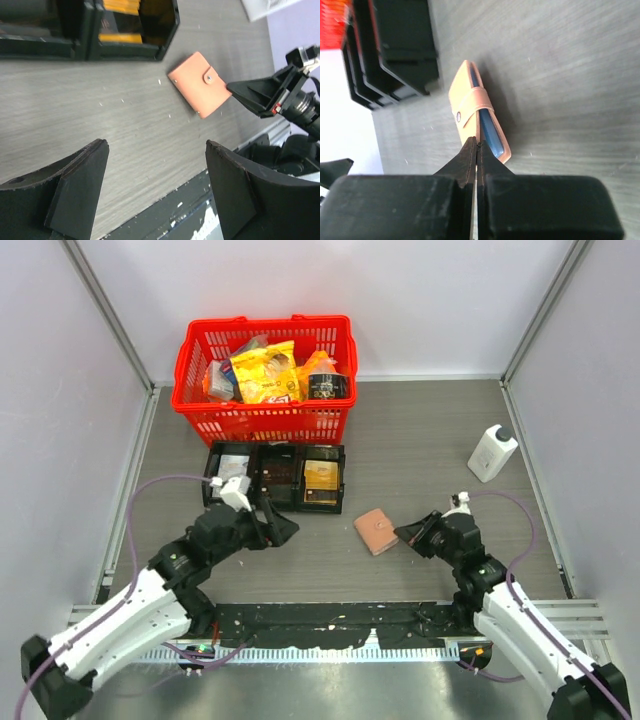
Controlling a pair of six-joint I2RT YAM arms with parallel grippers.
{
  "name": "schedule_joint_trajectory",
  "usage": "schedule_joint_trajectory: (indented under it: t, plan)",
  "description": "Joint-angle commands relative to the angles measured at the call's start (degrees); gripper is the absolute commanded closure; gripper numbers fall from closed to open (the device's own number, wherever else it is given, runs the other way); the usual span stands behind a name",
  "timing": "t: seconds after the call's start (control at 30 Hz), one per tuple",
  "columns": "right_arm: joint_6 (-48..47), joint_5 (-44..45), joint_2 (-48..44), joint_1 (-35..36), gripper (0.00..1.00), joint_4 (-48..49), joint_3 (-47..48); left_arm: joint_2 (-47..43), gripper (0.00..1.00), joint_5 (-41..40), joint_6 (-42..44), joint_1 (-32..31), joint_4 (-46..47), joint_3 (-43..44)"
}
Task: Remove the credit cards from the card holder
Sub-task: Open the card holder at the center of the board.
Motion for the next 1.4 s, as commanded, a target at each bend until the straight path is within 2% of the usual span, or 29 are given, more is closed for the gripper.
schedule_joint_trajectory:
  t: [0.0,0.13,0.27,0.33,0.47,0.7,0.83,0.97,1.1,1.2,1.37]
  plan:
    - [2.1,4.38,0.94,6.29,0.92,-6.06,1.13,5.93,0.18,-12.53,-5.72,-10.54,9.04,-0.79]
    - [0.08,6.49,5.32,13.94,0.79,-7.73,2.71,12.26,0.17,-20.63,-8.98,-18.46,10.63,0.53]
    - [-3.26,16.3,9.73,21.94,0.61,-14.04,8.94,17.45,0.16,-25.47,-12.67,-22.6,10.54,1.76]
    - [-6.24,20.44,11.57,24.06,0.57,-17.82,14.29,19.21,0.16,-26.0,-14.95,-23.39,10.45,1.94]
    - [-14.06,23.63,16.05,24.15,0.55,-18.64,18.7,22.38,0.15,-27.32,-16.54,-25.59,10.8,2.55]
    - [-19.16,21.78,25.55,24.15,0.54,-14.33,21.87,27.65,0.14,-28.82,-16.02,-26.91,11.42,6.24]
    - [-22.07,19.25,28.8,24.15,0.53,-11.52,22.57,32.3,0.13,-27.5,-16.19,-26.92,14.75,7.82]
    - [-22.6,15.73,30.12,24.15,0.53,-10.38,22.84,38.1,0.14,-25.83,-15.93,-27.0,16.25,10.72]
    - [-22.25,11.68,31.7,24.15,0.53,-8.0,21.53,42.94,0.19,-24.08,-16.28,-26.91,16.96,12.66]
    - [-21.46,6.35,32.85,24.15,0.53,-4.32,19.94,44.7,0.21,-22.84,-16.8,-27.0,18.27,12.31]
    - [-20.32,2.63,33.73,24.59,0.55,-0.62,18.36,46.99,0.21,-21.87,-17.69,-26.91,19.24,11.61]
